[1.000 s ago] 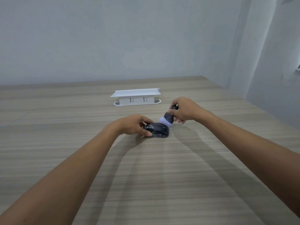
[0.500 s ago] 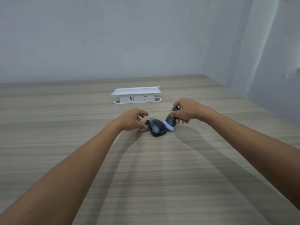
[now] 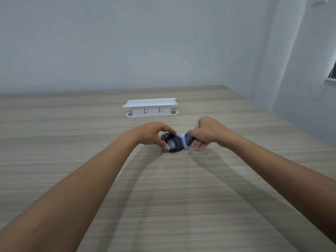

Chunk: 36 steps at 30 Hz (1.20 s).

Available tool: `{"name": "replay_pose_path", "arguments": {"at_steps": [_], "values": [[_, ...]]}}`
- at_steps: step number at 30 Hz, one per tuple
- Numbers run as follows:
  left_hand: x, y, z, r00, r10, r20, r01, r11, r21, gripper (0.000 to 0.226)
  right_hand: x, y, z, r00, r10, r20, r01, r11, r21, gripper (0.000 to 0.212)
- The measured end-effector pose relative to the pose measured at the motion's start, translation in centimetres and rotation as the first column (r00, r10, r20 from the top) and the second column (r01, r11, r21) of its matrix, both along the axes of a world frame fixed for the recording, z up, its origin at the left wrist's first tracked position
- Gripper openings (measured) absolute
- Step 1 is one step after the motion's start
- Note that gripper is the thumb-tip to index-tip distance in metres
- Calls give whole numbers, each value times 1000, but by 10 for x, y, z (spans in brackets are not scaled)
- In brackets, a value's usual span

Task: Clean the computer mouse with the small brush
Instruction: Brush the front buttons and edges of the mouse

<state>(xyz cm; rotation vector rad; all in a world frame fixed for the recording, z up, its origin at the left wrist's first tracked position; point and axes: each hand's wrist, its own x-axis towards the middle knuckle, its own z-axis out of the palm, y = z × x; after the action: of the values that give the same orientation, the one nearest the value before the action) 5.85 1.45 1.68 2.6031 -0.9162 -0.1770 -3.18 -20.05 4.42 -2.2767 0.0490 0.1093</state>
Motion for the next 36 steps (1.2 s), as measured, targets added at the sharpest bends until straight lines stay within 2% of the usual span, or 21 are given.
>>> {"name": "replay_pose_path", "arguments": {"at_steps": [10,17,24,32,36], "values": [[-1,-7,1,994,-43,104,35,996,82,63,-1,-2,-7,998,-50,-33,53,992,112,19],[3,-10,1,994,-37,106,31,998,64,60,-12,6,-11,992,48,-121,-29,988,150,26],[7,-10,0,995,-14,104,7,997,72,63,3,-5,-12,995,-81,-62,90,982,167,27],[7,-11,0,994,-20,103,13,998,66,61,-9,6,-10,987,51,-150,-22,982,189,27],[6,-11,0,994,-9,107,2,998,60,62,0,1,-6,995,-39,-86,53,985,163,27]]}}
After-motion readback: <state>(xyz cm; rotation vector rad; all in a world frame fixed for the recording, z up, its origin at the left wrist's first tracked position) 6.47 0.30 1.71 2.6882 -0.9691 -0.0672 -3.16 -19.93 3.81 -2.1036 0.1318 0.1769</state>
